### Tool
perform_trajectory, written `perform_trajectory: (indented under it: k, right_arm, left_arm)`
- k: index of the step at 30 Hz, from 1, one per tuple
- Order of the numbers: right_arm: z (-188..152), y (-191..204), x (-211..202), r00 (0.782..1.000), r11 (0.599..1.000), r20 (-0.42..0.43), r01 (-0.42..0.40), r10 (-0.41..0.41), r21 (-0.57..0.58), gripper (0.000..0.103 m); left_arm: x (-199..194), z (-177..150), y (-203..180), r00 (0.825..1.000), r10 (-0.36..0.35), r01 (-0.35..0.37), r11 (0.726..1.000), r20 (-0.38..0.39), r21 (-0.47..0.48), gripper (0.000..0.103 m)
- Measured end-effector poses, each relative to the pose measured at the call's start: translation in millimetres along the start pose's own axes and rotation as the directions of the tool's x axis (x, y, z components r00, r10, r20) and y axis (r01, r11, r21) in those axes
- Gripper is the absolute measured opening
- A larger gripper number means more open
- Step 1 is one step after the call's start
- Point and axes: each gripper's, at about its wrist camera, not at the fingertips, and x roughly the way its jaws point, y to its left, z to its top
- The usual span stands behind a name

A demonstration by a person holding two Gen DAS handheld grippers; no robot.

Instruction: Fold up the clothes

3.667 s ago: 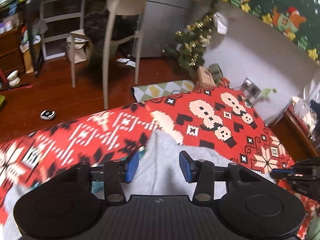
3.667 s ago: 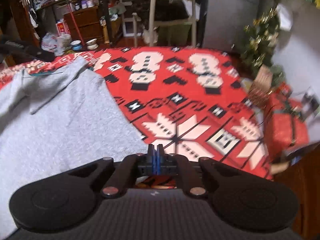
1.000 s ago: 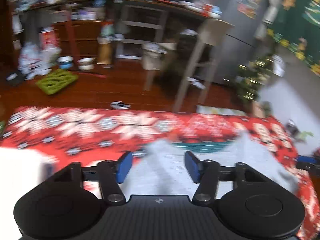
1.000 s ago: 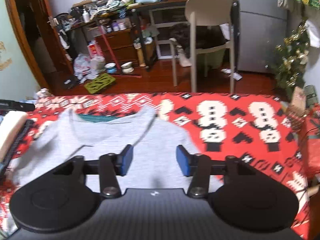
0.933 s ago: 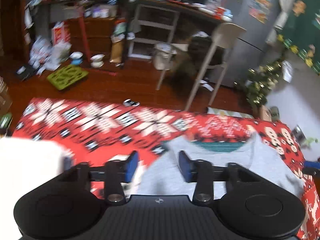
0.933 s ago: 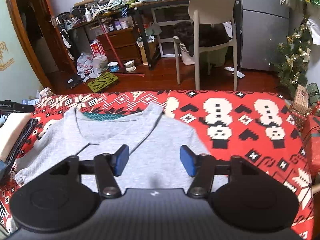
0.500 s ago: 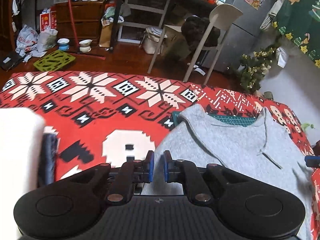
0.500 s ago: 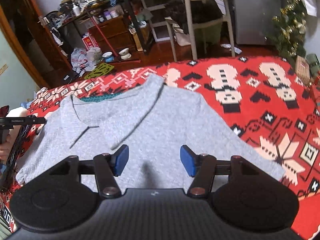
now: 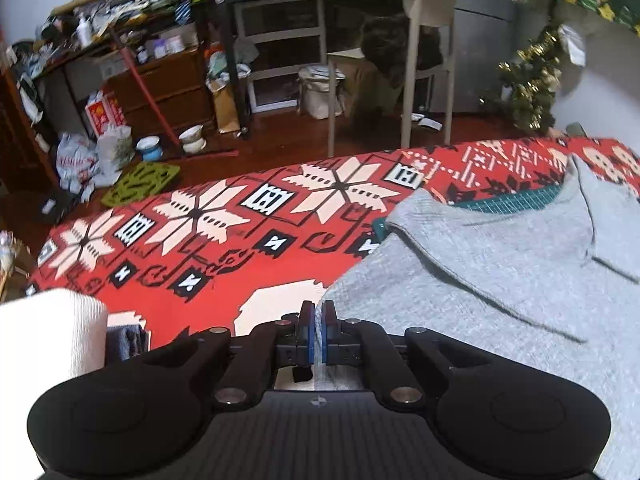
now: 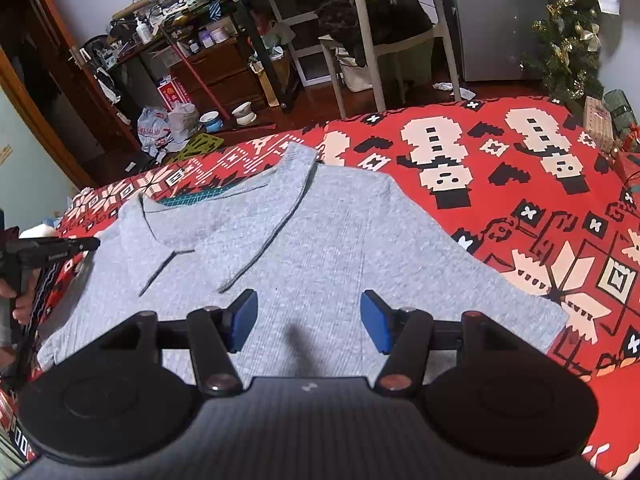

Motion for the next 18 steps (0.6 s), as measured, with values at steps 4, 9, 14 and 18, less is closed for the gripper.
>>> perform_trajectory:
  k: [4,9,14,18]
  right_arm:
    - [-7,0,-11,1.0,1.0,0.013,-0.005,0.005,0.004,0.062]
    - [-20,-5,-34,0.999,0.999,0.043,-0.014,0.012,0.03,0.063]
    - [-42,-8,-50,0.997,0.997,0.056,-0.047,0.044,0.058,0.063]
    - [-57,-10,-53,0.997,0.995,0.054,-0.064,0.06,0.077,0.063]
  left_arm:
    - [-10,3,6,1.0,-0.008,0.006,0.998,-0.024,-0.063,0.018]
    - [-52,-8,14,0.998,-0.029,0.023,0.991,-0.049,-0.131,0.018]
    - [-76,-44,4,0.989,0.026,-0.035,0.998,-0.148,-0.059,0.018]
    - [-75,-67,3,0.991,0.058,-0.059,0.998,-0.12,-0.002,0.016]
